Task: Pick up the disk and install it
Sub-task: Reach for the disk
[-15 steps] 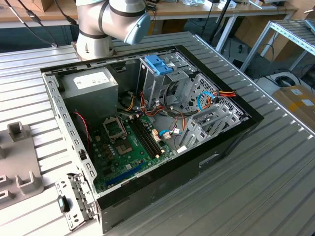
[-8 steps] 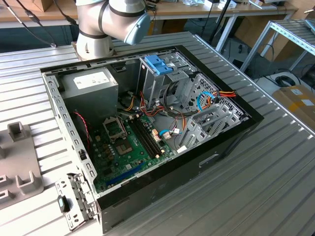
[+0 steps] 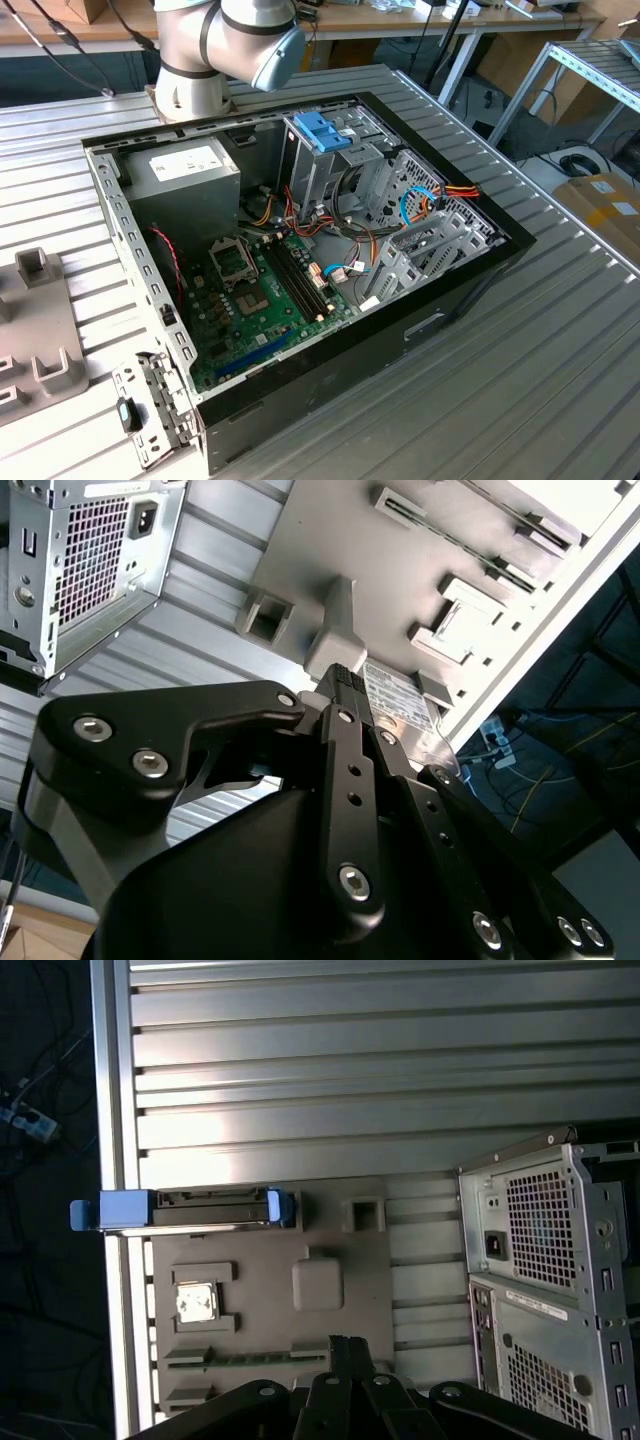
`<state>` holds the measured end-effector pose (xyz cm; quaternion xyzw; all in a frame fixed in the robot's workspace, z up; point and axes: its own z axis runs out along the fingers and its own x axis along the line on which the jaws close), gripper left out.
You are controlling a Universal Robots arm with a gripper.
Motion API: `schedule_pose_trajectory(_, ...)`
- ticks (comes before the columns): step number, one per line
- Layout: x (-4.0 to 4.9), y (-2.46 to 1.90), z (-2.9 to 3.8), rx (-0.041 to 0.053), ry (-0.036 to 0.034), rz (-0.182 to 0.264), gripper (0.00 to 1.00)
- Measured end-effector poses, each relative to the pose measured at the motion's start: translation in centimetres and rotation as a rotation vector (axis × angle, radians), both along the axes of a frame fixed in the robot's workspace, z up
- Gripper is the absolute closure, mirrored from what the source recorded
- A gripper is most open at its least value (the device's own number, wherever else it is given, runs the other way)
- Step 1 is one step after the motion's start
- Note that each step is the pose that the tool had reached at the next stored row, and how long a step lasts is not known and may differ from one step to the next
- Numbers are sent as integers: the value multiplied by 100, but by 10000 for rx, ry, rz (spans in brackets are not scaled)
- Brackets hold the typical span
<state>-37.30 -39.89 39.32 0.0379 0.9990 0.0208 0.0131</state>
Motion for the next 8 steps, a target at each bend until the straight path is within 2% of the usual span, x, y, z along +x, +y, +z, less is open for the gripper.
schedule_pose_trajectory(8, -40, 0, 0, -1, 0, 1, 90)
